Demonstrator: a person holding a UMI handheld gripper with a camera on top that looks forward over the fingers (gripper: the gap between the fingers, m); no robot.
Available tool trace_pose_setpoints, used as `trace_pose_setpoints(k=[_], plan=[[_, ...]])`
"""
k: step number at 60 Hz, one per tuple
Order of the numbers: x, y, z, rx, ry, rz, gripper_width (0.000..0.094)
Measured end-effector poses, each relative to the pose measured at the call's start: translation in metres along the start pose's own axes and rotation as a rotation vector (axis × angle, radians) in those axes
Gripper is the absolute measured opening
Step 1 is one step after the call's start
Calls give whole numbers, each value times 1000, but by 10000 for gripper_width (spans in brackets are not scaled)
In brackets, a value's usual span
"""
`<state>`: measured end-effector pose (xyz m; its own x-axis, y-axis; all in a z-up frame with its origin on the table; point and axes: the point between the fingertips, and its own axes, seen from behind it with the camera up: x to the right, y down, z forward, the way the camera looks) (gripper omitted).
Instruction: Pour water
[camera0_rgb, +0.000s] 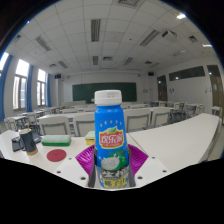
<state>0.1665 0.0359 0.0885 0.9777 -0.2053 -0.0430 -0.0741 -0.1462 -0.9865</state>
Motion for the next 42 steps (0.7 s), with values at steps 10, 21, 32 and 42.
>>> trace_pose_setpoints(k=[10, 21, 32, 42], plan=[[-25, 9, 4, 34, 29, -143, 388], [-89, -81, 20, 126, 76, -582, 387], [-206, -154, 32, 215, 32, -1248, 385], [-266, -147, 35, 303, 122, -1865, 387]])
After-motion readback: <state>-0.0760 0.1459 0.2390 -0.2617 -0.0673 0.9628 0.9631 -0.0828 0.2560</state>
